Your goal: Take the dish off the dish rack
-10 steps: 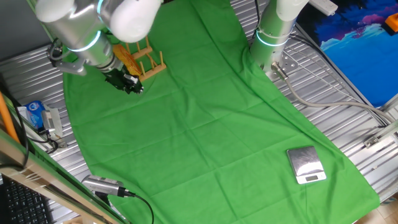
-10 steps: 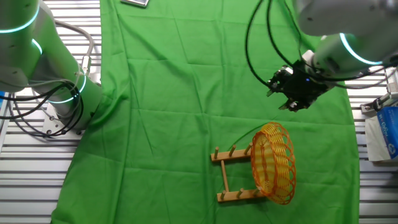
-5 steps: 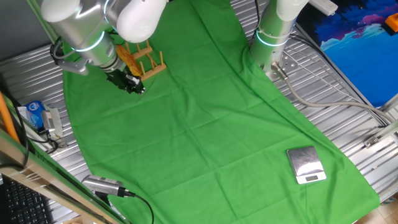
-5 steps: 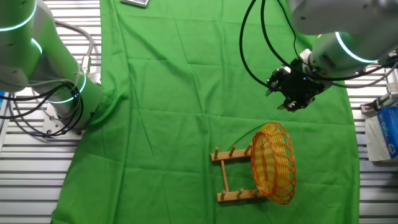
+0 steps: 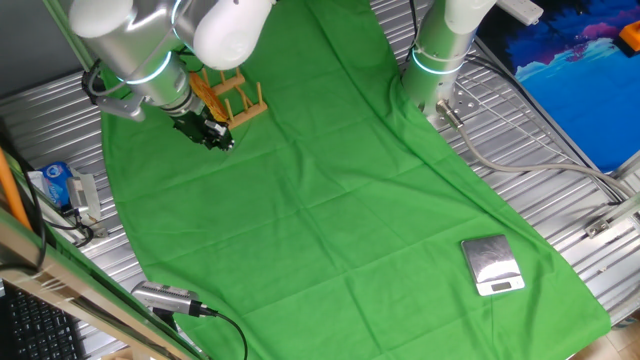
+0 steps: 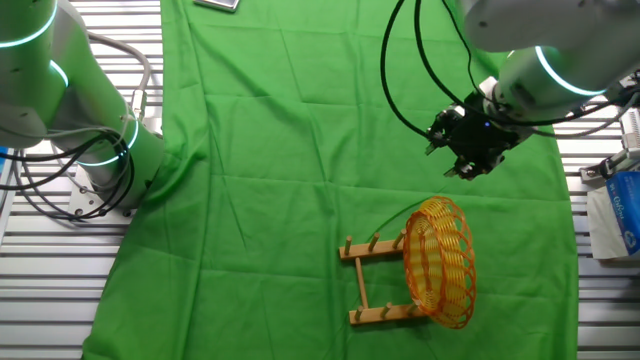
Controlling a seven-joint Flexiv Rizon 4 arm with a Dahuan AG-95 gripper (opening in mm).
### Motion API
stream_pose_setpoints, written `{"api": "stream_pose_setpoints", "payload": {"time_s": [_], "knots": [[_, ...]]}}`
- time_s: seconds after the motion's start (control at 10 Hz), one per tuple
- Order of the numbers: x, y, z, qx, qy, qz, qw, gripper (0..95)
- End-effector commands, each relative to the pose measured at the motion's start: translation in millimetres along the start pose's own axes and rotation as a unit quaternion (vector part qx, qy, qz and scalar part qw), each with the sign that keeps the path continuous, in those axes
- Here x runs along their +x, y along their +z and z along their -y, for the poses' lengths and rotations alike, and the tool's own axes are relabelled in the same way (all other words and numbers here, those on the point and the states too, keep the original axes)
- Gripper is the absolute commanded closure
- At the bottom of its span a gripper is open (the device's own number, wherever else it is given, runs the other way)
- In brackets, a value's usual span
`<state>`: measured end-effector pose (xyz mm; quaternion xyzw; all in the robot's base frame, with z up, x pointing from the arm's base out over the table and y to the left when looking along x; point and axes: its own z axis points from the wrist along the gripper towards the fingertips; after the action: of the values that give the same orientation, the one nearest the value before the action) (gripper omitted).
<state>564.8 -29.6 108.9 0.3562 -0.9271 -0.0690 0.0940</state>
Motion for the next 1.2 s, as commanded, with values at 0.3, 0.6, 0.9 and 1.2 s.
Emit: {"api": "stream_pose_setpoints", "payload": {"time_s": [0.3, 0.6, 0.9, 1.2], "knots": [[-2.2, 4.8, 1.4, -0.01, -0.022, 0.006, 0.9997, 57.0], [-1.9, 5.1, 1.0, -0.005, -0.034, 0.002, 0.9994, 57.0], [0.8, 5.7, -1.0, -0.005, -0.037, 0.003, 0.9993, 57.0], [1.2, 6.0, -1.4, 0.006, 0.002, -0.005, 1.0, 57.0]]}}
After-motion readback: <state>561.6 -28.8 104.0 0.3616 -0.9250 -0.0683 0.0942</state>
